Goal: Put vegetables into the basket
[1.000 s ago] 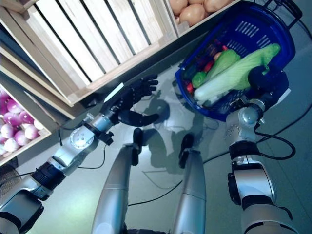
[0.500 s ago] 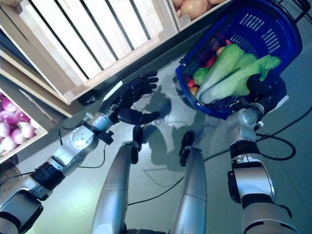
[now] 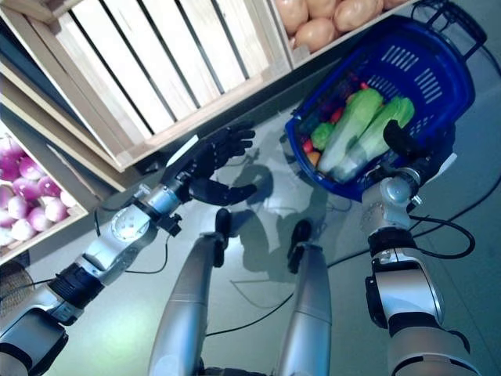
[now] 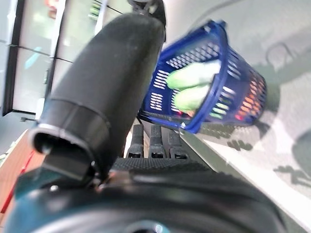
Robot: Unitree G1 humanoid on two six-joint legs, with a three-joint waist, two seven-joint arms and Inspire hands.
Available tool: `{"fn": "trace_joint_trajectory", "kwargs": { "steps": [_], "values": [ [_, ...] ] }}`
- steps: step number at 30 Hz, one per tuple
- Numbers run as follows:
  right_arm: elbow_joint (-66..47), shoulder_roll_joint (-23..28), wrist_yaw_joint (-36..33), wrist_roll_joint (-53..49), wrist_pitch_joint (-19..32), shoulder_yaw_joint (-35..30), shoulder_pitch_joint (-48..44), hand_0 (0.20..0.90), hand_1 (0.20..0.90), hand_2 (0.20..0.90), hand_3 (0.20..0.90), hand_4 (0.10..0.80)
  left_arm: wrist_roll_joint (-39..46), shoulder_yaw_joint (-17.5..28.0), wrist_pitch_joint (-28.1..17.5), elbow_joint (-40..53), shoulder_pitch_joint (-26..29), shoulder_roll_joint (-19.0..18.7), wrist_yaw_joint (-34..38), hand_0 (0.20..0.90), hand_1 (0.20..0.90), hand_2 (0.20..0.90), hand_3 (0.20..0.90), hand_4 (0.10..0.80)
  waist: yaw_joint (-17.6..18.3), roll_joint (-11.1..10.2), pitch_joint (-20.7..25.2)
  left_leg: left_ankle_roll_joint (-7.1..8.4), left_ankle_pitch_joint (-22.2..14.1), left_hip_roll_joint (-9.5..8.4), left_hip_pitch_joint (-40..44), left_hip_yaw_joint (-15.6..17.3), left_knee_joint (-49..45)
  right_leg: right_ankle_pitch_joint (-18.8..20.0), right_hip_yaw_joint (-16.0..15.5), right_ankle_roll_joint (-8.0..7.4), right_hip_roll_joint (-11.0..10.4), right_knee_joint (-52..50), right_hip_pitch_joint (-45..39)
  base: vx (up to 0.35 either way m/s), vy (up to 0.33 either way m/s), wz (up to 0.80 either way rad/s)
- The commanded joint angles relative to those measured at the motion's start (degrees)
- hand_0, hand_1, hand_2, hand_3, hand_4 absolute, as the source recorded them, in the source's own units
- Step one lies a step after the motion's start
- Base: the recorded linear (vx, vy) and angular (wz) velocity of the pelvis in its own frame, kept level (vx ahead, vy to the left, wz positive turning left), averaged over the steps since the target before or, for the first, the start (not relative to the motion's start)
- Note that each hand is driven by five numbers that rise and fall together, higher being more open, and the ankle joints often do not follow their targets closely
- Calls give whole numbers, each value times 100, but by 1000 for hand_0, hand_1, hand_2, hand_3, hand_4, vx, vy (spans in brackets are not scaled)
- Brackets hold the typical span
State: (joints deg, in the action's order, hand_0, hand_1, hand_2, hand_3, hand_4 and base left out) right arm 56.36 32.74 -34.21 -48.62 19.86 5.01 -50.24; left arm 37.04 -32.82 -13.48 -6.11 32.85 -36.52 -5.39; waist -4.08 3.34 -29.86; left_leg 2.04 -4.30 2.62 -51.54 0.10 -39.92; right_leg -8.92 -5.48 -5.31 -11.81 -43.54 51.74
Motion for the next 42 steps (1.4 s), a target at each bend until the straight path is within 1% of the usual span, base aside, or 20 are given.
{"fn": "trace_joint_trajectory", "kwargs": {
  "steps": [1,3,5,8,12,13,17,20,23,24,26,27,29,31,32,33,35,37,38,42],
  "values": [
    [-434,494,324,230,527,15,-125,900,900,900,900,800,484,355,-500,825,77,221,-183,900,900,900,900,800,41,63,7,75,-5,-1,969,272,998,172,-248,219,331,776,-1184,0,0,0],
    [-555,400,454,195,589,-31,19,900,900,900,900,800,526,430,-431,772,24,264,-284,900,900,900,900,800,39,16,7,85,138,-22,1252,268,1336,277,-302,191,345,1148,-1490,10,11,-3],
    [-844,274,588,411,612,17,365,900,900,900,900,800,580,478,-359,705,-179,316,-402,900,900,900,900,800,52,-27,7,109,266,-49,1750,292,1759,424,-400,144,363,1689,-2027,29,44,0],
    [-1159,197,787,923,496,165,755,900,900,900,900,800,499,548,-267,545,-415,417,-384,900,900,900,900,800,86,-68,143,116,367,-56,2192,305,2164,534,-478,124,395,2152,-2494,43,67,-2],
    [-2057,-9,1169,980,345,298,1875,900,900,900,900,800,397,762,-88,404,-937,492,-423,900,900,900,900,800,202,-188,502,105,517,-3,2802,455,2760,688,-541,93,427,2753,-3082,86,78,-5],
    [-2303,-109,1436,1020,363,259,2358,900,900,900,900,800,281,861,-44,342,-1170,549,-429,900,900,900,900,800,259,-238,619,99,545,31,3029,491,2948,712,-544,86,442,2936,-3304,107,76,-1],
    [-2652,-344,2201,910,217,190,3430,900,900,900,900,800,-19,1037,64,9,-1698,688,-419,900,900,900,900,800,386,-371,1030,116,642,129,3652,586,3467,857,-517,13,475,3510,-3933,133,57,-20],
    [-2837,-554,2372,1310,56,276,3897,900,900,900,900,800,-253,1119,143,-229,-2034,781,-400,900,900,900,900,800,446,-441,1310,136,705,180,4058,649,3818,948,-513,-41,494,3871,-4328,188,43,-18],
    [-2971,-816,2500,1764,-314,419,4410,900,900,900,900,800,-500,1265,321,-610,-2436,923,-375,900,900,900,900,800,531,-489,1664,147,754,237,4406,756,4098,1025,-502,-82,499,4127,-4614,192,80,-28],
    [-2749,-942,2642,2182,-467,551,4591,900,900,900,900,800,-585,1288,318,-1077,-2588,1039,-383,900,900,900,900,800,564,-500,1877,158,741,264,4594,842,4189,1050,-519,-101,494,4247,-4769,178,63,-24],
    [-2582,-958,2726,2383,-607,625,4652,900,900,900,900,800,-672,1313,388,-1328,-2665,1101,-353,900,900,900,900,800,573,-506,1976,155,718,274,4699,889,4225,1066,-523,-116,480,4317,-4857,145,63,-26],
    [-2384,-1007,2916,2520,-882,750,4739,900,900,900,900,800,-815,1284,425,-1712,-2746,1184,-337,900,900,900,900,800,574,-507,2096,168,684,293,4793,942,4224,1068,-558,-134,452,4364,-4953,139,60,-25],
    [-1886,-1117,3147,2576,-1189,880,4756,900,900,900,900,800,-1116,1228,489,-2273,-2800,1300,-285,900,900,900,900,800,570,-512,2188,153,620,300,4901,1007,4184,1059,-572,-157,414,4368,-5035,86,46,-14],
    [-1344,-1203,3307,2897,-1246,1035,4731,900,900,900,900,800,-1343,1200,527,-2862,-2778,1402,-286,900,900,900,900,800,564,-504,2240,152,597,304,4991,1057,4191,1046,-592,-181,387,4377,-5104,35,27,-8],
    [-1259,-1223,3337,2915,-1316,1062,4724,900,900,900,900,800,-1375,1198,599,-2949,-2763,1422,-284,900,900,900,900,800,564,-505,2251,149,591,304,5013,1068,4198,1041,-588,-187,385,4377,-5116,52,24,-1],
    [-808,-1328,3492,3020,-1505,1159,4719,900,900,900,900,800,-1612,1245,596,-3502,-2705,1544,-291,900,900,900,900,800,561,-490,2292,143,564,294,5095,1098,4214,1025,-605,-208,363,4391,-5191,40,17,1],
    [-543,-1393,3527,3212,-1640,1198,4725,900,900,900,900,800,-1720,1289,637,-3852,-2678,1597,-341,900,900,900,900,800,568,-486,2317,122,528,279,5160,1121,4216,1010,-599,-218,352,4411,-5250,24,10,0],
    [-191,-1469,3556,3000,-1973,1208,4772,900,900,900,900,800,-1931,1387,670,-4300,-2676,1674,-307,900,900,900,900,800,559,-467,2335,115,505,255,5219,1105,4216,1014,-631,-240,318,4439,-5319,0,0,0],
    [194,-1603,3541,3071,-2173,1161,4794,900,900,900,900,800,-2127,1457,770,-4755,-2668,1747,-260,900,900,900,900,800,559,-443,2363,91,471,228,5287,1105,4236,995,-627,-256,298,4439,-5370,0,0,0],
    [703,-1740,3589,3279,-2444,1153,4784,900,900,900,900,800,-2383,1567,963,-5438,-2677,1847,-190,900,900,900,900,800,563,-405,2399,65,440,195,5399,1088,4278,969,-629,-273,268,4443,-5452,16,18,0]
  ]
}}
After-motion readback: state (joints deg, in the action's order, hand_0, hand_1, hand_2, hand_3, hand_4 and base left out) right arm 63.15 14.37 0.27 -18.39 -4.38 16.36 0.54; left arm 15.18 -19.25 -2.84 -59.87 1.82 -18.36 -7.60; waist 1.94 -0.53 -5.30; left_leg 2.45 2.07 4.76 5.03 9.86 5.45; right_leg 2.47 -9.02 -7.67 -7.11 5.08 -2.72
